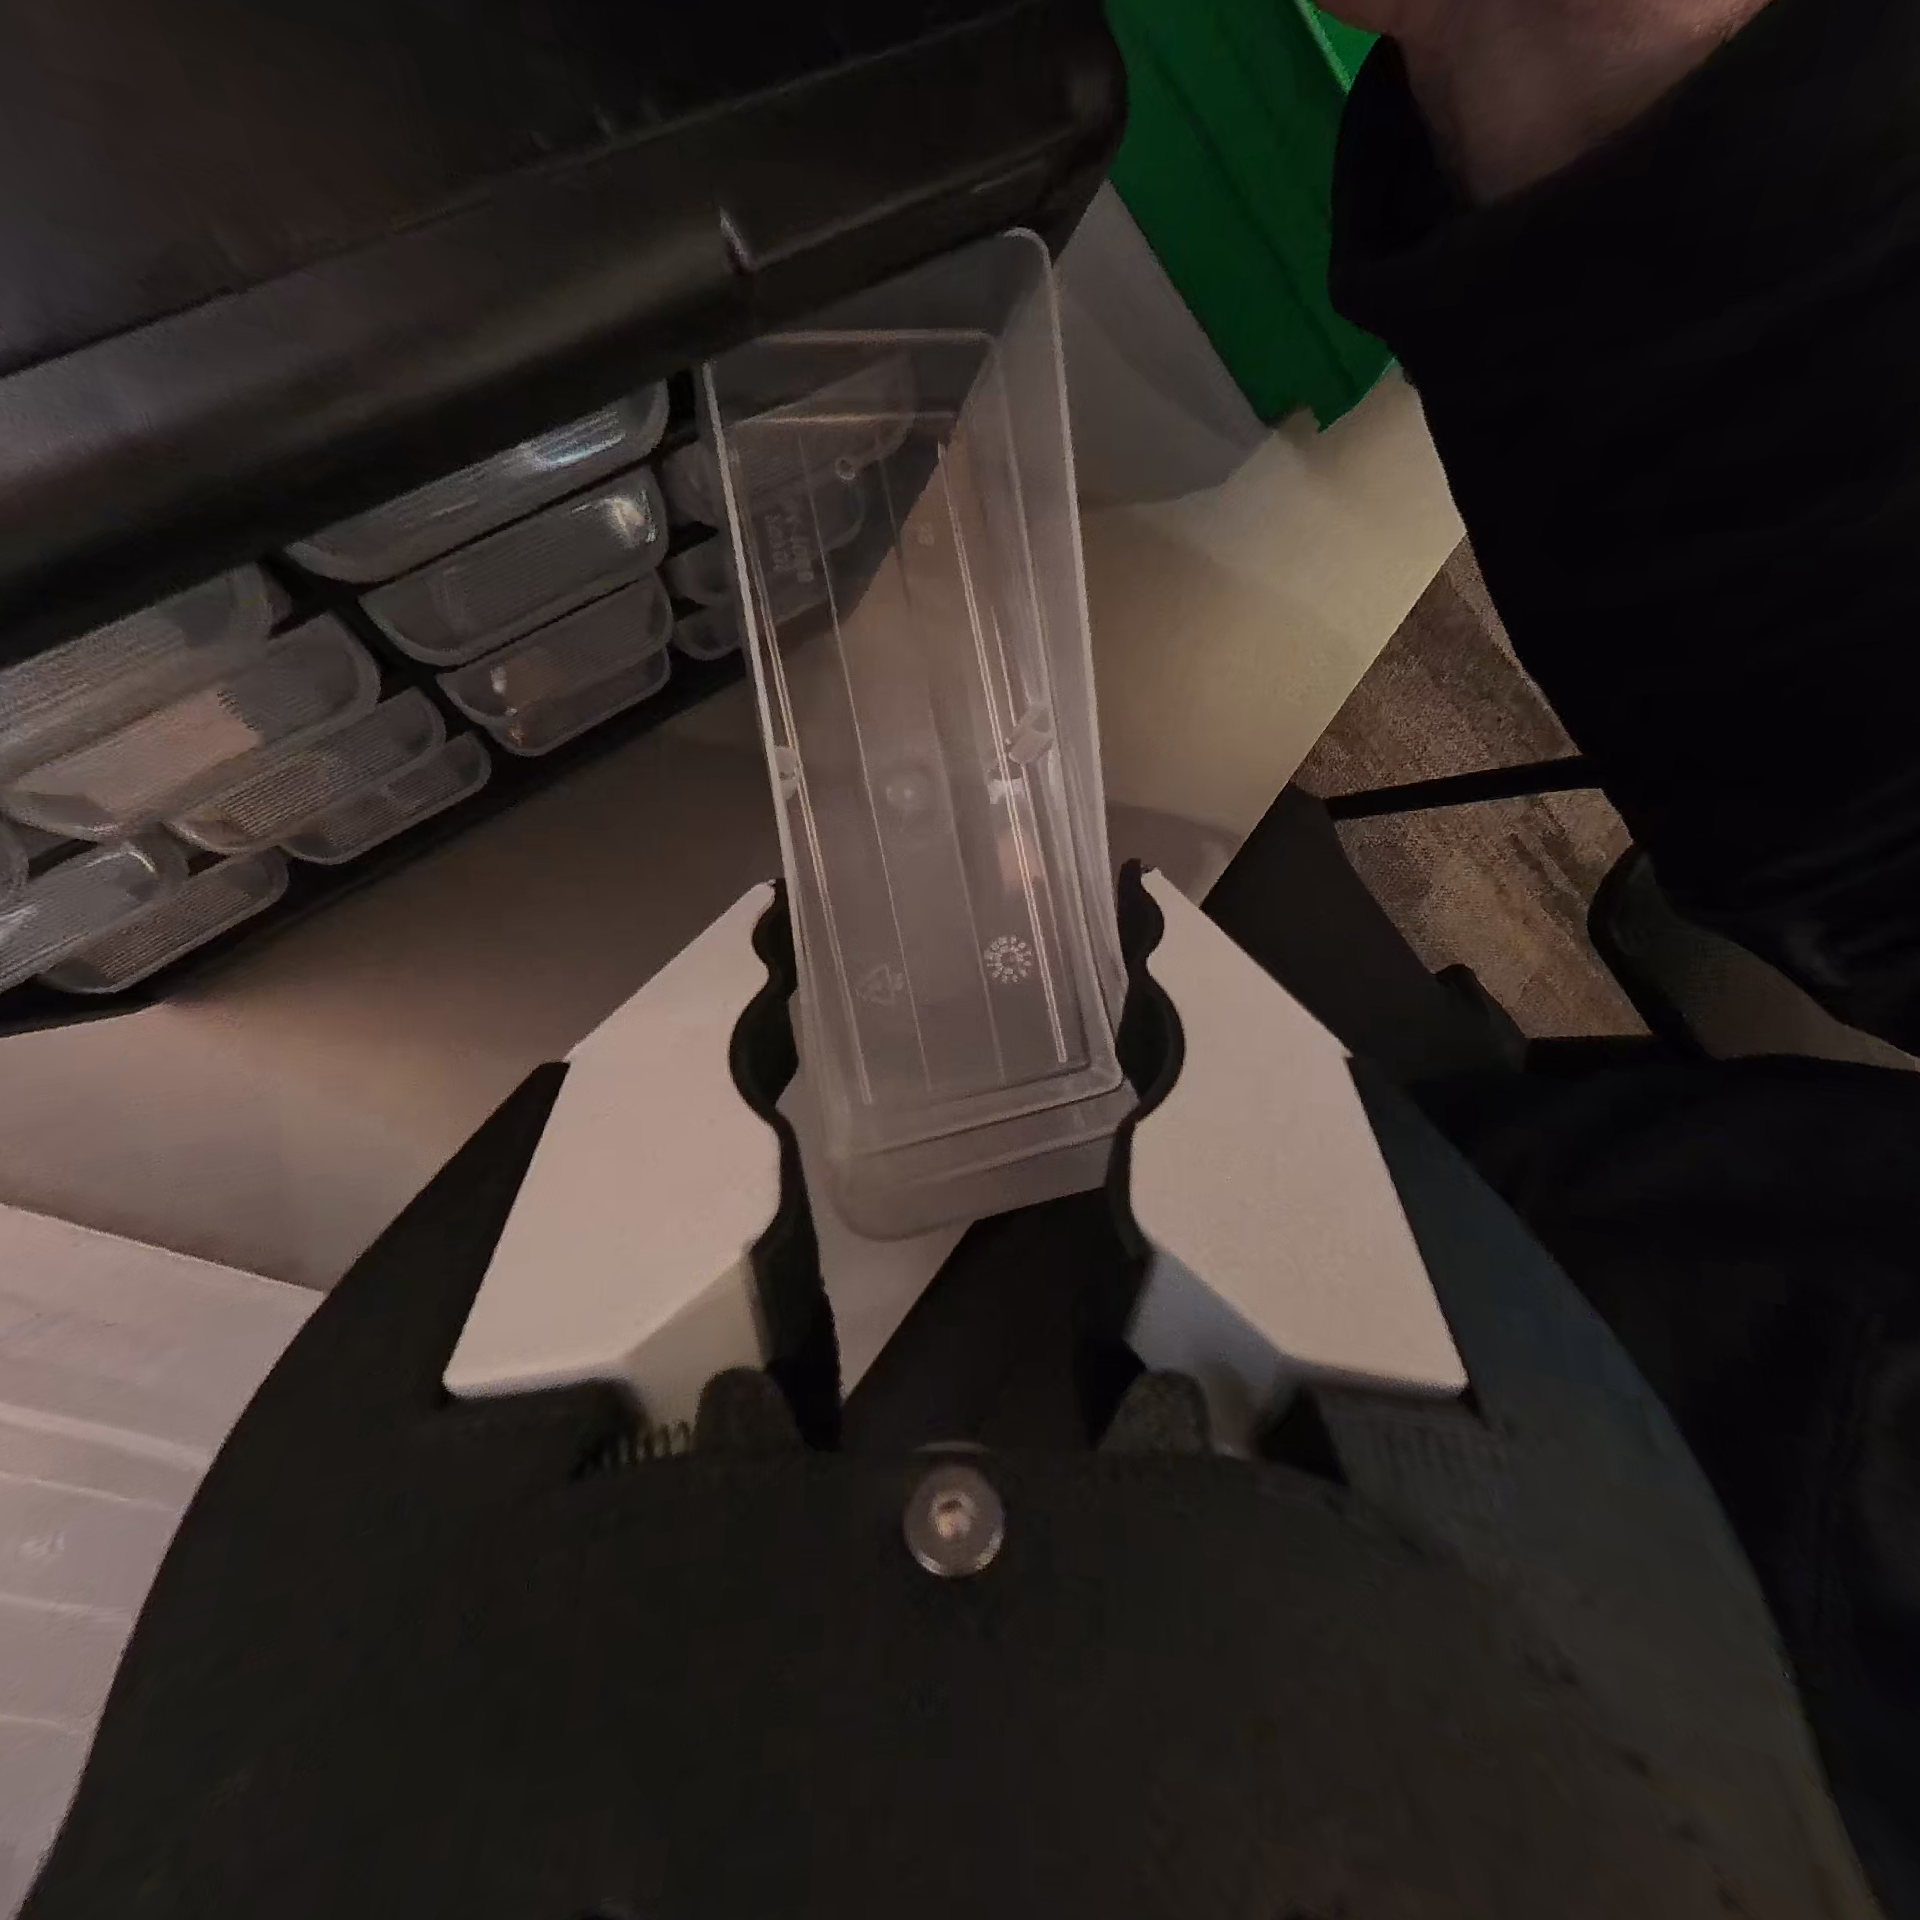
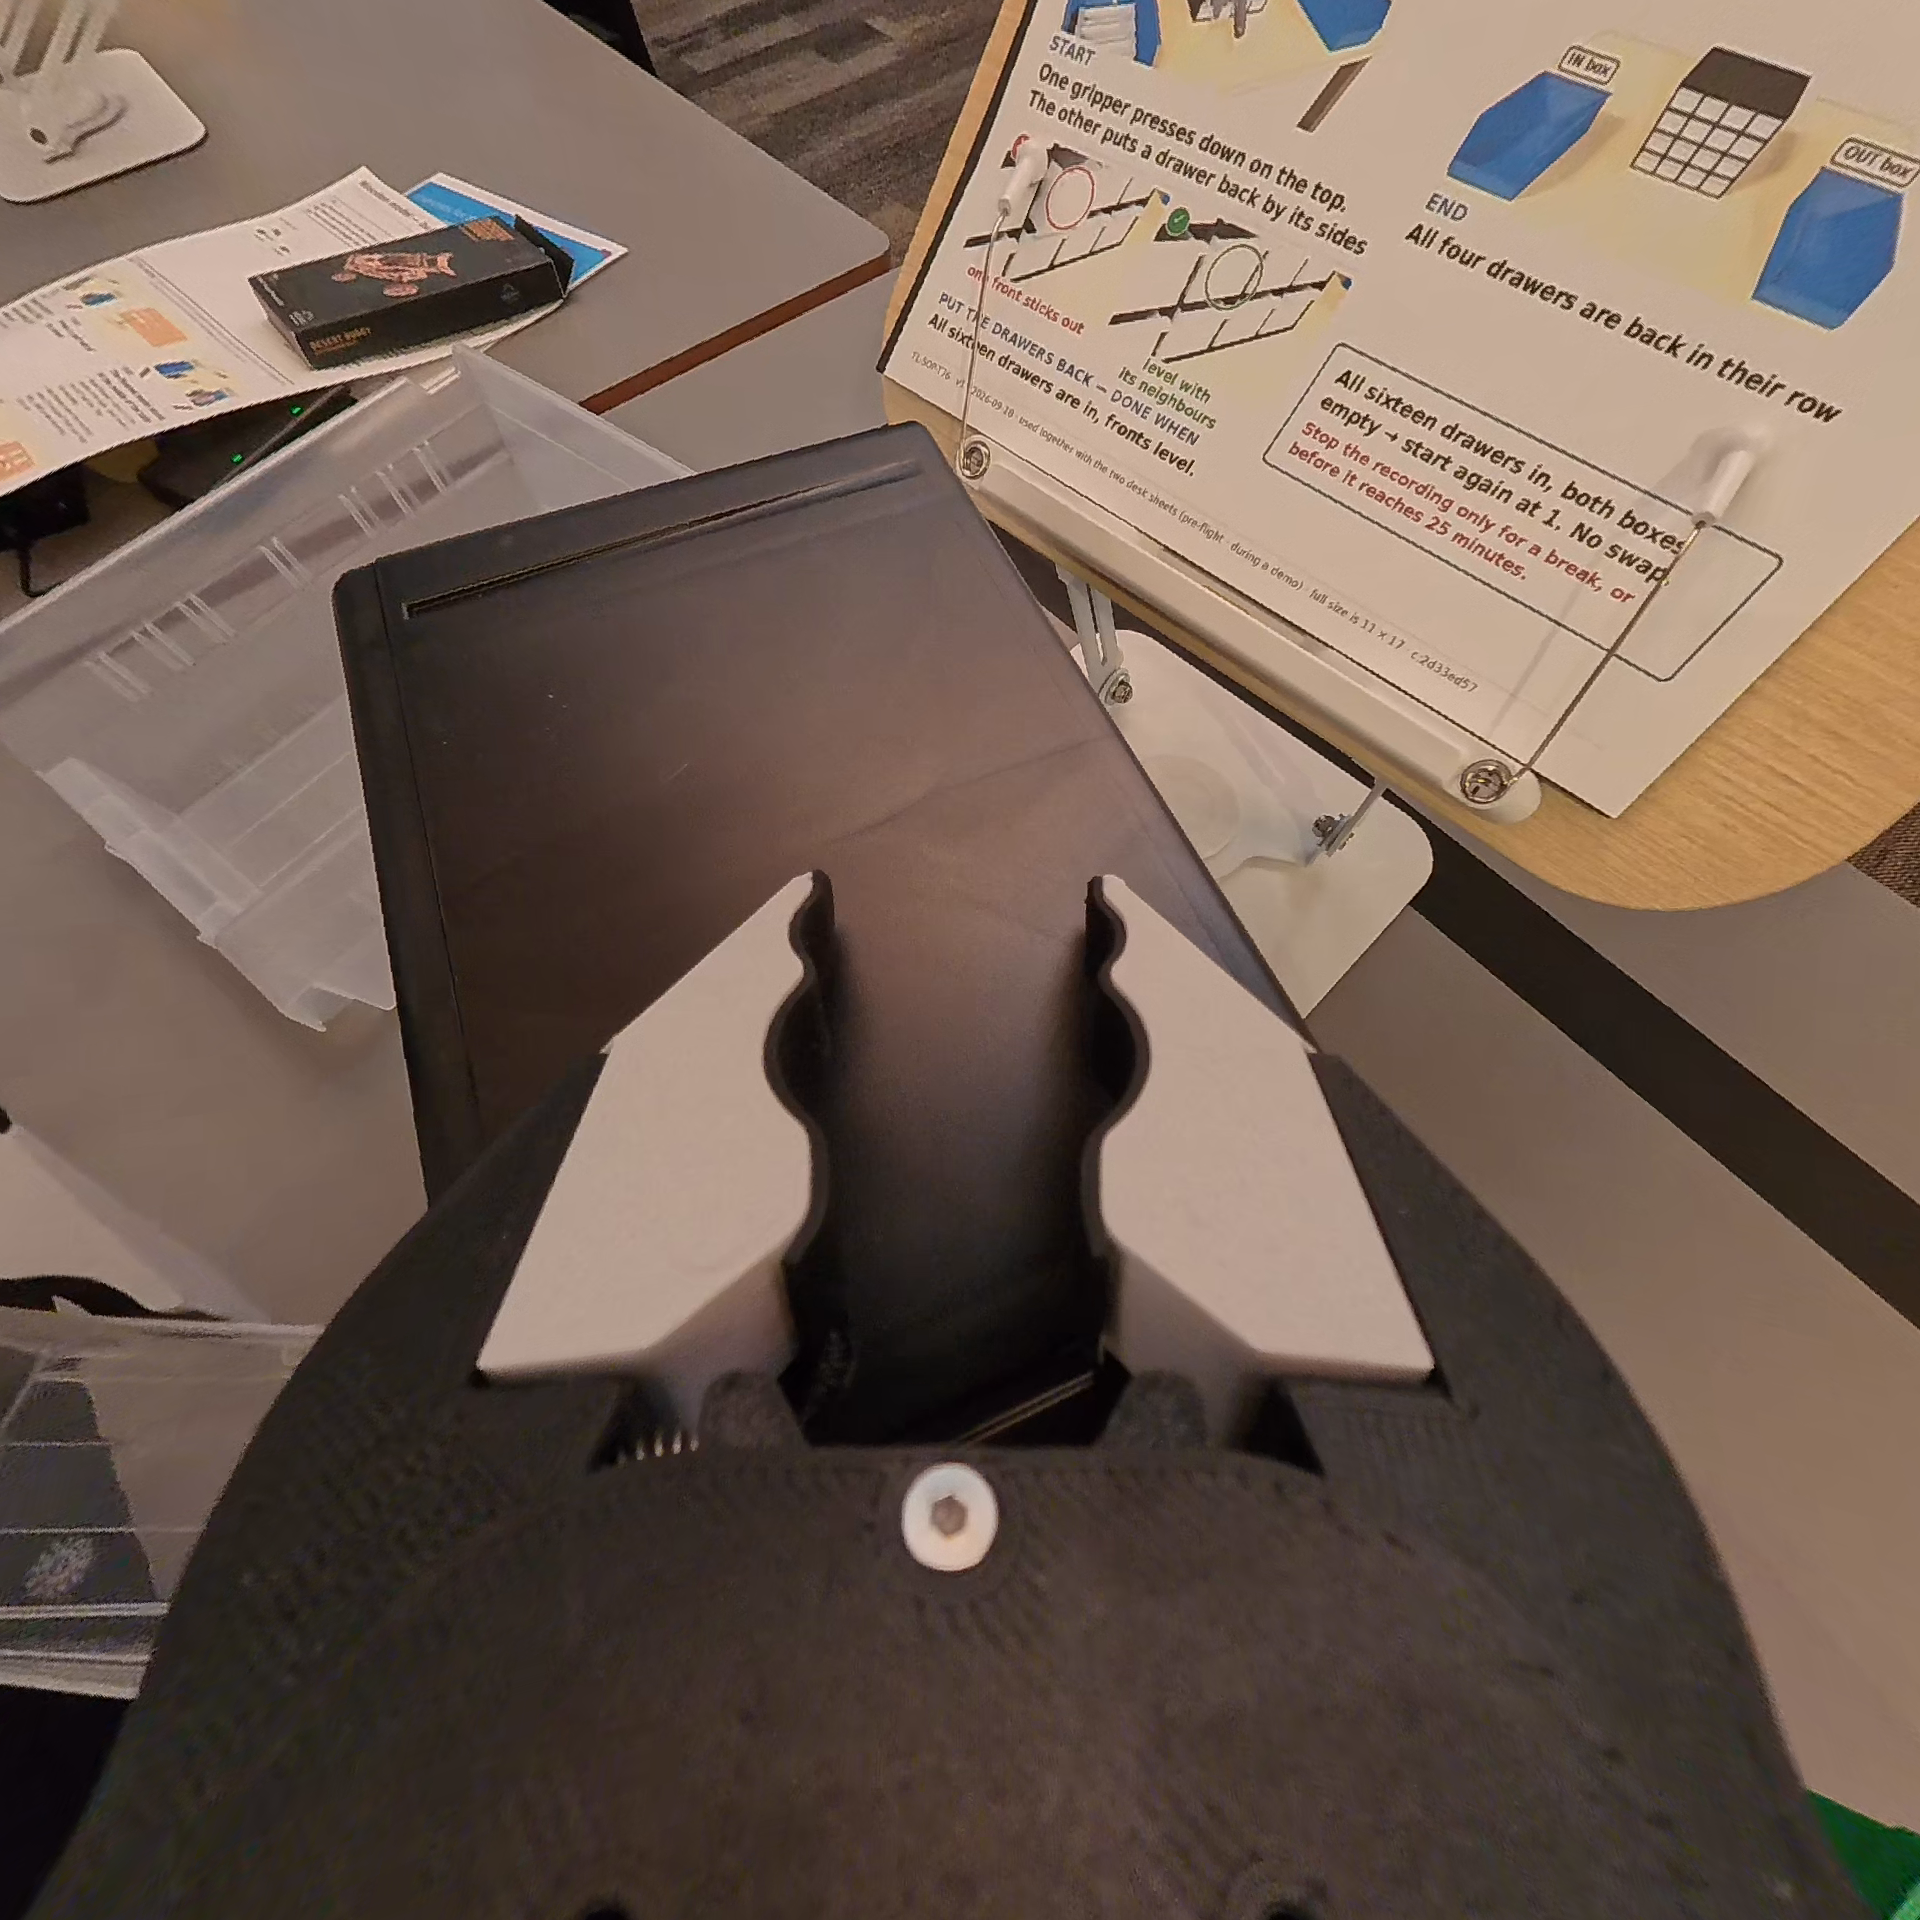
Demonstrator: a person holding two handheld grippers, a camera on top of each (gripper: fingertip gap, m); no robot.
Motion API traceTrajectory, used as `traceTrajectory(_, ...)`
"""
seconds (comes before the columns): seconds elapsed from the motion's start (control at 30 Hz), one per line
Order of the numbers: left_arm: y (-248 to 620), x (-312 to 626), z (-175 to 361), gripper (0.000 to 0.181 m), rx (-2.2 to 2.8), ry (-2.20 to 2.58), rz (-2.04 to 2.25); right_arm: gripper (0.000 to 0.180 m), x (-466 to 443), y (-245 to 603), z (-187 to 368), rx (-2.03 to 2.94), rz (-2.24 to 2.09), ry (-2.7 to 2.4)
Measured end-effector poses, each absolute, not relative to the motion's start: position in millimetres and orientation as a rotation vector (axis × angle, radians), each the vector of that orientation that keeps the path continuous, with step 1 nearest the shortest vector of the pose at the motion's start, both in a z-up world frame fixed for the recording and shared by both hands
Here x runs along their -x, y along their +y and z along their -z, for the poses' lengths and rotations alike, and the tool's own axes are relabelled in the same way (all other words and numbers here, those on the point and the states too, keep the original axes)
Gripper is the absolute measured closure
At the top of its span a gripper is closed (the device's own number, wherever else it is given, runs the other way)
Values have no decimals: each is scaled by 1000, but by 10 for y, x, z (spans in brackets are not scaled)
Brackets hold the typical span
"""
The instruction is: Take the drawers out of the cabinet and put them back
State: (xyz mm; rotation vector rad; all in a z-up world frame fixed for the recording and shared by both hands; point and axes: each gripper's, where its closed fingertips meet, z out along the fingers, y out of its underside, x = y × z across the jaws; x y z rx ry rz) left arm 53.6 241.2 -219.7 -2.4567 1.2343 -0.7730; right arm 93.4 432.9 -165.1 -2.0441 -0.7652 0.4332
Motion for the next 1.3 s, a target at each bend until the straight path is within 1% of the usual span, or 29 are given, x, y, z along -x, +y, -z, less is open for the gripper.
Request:
traceTrajectory(0.3,2545,-497,2021,123,2492,1192,819,132,-937,4332,1650,2045,-433,-762)
traceTrajectory(0.6,2628,-562,2061,125,2386,944,850,132,-933,4328,1649,2041,-437,-767)
traceTrajectory(0.77,2600,-614,2054,123,2294,818,779,132,-935,4328,1649,2041,-436,-765)
traceTrajectory(0.93,2604,-648,2042,125,2205,645,837,132,-935,4328,1650,2043,-434,-764)
traceTrajectory(1.3,2541,-711,2129,127,2271,834,662,132,-936,4328,1650,2045,-433,-762)
